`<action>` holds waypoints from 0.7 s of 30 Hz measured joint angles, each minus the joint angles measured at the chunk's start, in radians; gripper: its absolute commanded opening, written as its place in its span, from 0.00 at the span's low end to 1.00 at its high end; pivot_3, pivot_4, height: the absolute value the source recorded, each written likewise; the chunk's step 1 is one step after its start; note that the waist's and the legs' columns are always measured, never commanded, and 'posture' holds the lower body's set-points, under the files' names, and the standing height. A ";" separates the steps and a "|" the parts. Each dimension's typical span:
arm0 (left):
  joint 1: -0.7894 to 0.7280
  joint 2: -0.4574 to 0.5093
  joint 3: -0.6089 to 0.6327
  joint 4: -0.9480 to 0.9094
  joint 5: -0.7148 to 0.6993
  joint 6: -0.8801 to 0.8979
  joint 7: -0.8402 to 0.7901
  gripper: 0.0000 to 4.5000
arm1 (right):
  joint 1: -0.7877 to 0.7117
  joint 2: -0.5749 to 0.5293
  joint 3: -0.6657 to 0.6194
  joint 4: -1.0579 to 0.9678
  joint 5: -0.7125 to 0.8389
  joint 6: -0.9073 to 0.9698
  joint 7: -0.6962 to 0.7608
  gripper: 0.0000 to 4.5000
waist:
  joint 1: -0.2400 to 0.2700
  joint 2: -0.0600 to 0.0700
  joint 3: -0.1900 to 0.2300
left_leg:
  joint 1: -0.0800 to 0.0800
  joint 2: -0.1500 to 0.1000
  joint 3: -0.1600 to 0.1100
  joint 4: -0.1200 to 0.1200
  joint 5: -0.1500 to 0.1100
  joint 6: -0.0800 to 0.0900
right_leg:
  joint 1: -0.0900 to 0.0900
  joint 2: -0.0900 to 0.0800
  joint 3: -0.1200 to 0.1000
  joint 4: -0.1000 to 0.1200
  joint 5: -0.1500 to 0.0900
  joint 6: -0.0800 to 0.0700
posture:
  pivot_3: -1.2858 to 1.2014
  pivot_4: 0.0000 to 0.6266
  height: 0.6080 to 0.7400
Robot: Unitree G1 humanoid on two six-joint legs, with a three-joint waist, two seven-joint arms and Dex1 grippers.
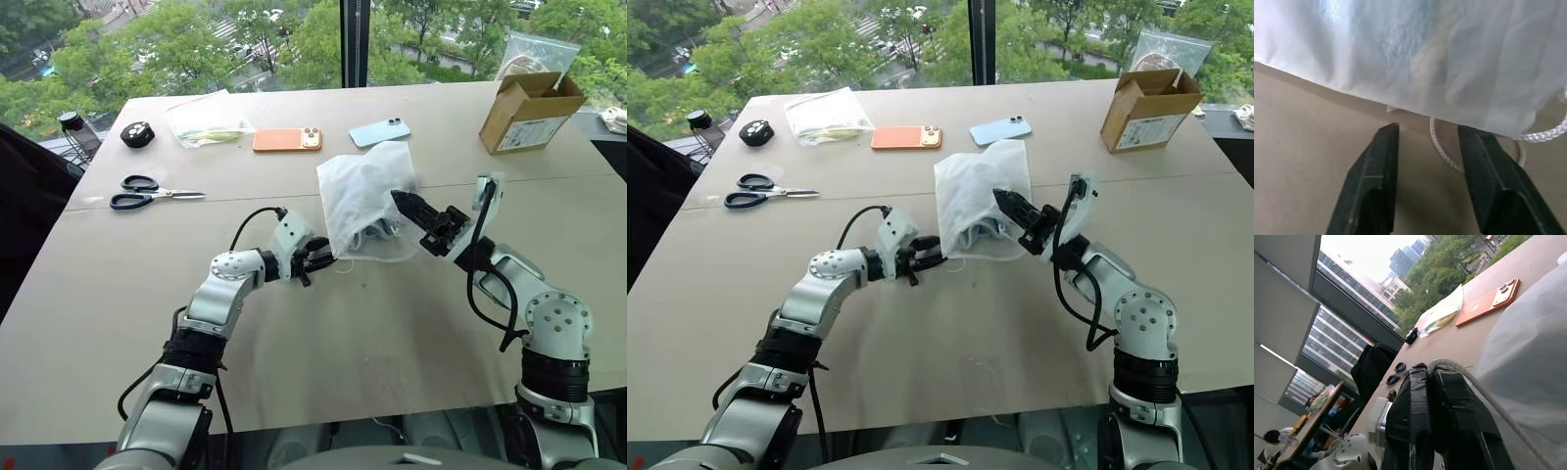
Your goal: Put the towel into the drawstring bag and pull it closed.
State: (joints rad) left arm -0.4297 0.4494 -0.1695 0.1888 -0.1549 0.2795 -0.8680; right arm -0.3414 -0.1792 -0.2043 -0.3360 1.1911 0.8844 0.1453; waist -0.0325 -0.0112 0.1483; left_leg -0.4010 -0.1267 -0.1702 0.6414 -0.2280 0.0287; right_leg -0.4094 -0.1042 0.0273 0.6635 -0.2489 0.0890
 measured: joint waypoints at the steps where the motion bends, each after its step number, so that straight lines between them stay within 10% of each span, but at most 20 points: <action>1: 0.000 0.005 -0.009 0.000 0.014 -0.016 -0.002 0.28 | 0.001 -0.001 0.000 0.000 0.000 0.000 0.000 0.00 | 0.000 0.000 0.000 | 0.001 0.000 0.000 -0.001 0.000 0.000 | 0.000 0.000 0.000 0.000 0.000 0.000 | 0.52 0.24 1.00; 6: 0.007 0.003 -0.035 -0.012 0.046 -0.057 0.010 0.01 | 0.001 -0.002 0.000 0.000 0.000 0.000 0.000 0.00 | 0.001 0.003 -0.002 | 0.002 0.000 0.000 -0.002 0.000 0.000 | 0.001 0.000 0.000 0.000 0.000 0.000 | 0.52 0.24 1.00; 21: 0.127 -0.202 0.321 -0.047 -0.023 -0.042 0.537 0.01 | 0.001 -0.011 0.000 0.003 0.005 0.000 0.003 0.00 | -0.003 0.003 -0.002 | 0.002 0.000 0.000 -0.003 0.000 0.000 | 0.001 0.000 0.000 -0.001 0.000 0.000 | 0.52 0.24 1.00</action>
State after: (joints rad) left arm -0.3026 0.2477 0.1518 0.1413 -0.1776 0.2376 -0.3309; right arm -0.3406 -0.1898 -0.2044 -0.3327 1.1966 0.8841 0.1482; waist -0.0350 -0.0085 0.1460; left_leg -0.3989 -0.1265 -0.1705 0.6382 -0.2281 0.0289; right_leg -0.4082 -0.1040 0.0275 0.6629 -0.2489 0.0891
